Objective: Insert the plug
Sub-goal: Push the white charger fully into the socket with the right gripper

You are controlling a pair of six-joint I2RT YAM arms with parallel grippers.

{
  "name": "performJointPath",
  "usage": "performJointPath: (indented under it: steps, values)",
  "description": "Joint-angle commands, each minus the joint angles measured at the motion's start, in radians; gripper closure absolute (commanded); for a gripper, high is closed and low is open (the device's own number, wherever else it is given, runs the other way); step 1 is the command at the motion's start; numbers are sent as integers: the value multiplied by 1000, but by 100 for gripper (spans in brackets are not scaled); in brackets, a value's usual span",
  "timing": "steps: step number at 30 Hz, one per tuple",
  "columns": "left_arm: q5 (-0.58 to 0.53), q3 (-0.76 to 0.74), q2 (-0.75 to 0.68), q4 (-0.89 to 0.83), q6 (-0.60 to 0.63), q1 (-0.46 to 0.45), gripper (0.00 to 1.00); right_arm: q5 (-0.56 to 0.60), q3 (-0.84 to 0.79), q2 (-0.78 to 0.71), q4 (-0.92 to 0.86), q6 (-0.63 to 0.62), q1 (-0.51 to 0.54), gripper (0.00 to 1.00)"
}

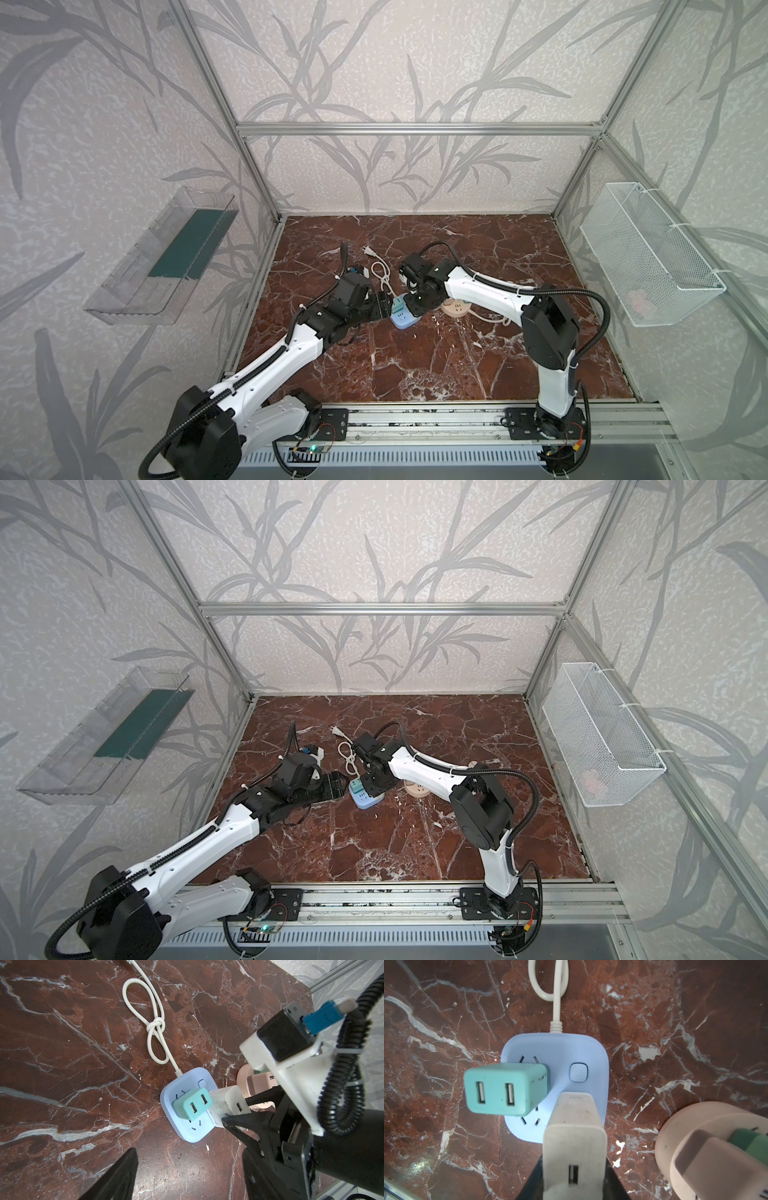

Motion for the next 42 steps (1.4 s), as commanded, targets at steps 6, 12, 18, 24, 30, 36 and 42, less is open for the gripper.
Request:
performJointPath:
  steps: [6,12,18,24,30,36,42]
  values:
    - [-17,-19,-21,8,-9,-4,22,76,8,-27,-126,110,10,100]
    - [-9,-26,-13,20,-13,-5,22,93,21,13,-162,160,48,100]
    - [-6,-30,-8,27,-11,-4,22,47,34,96,-163,187,65,100]
    - [-8,-28,-3,27,-8,-4,22,19,20,115,-156,221,65,100]
    - [6,-25,23,47,-11,-4,22,85,38,107,-183,340,64,100]
    - [5,-23,26,47,-10,-4,22,71,66,111,-168,377,81,100]
    - [-11,-28,-3,27,-8,-4,22,73,48,47,-132,377,81,86]
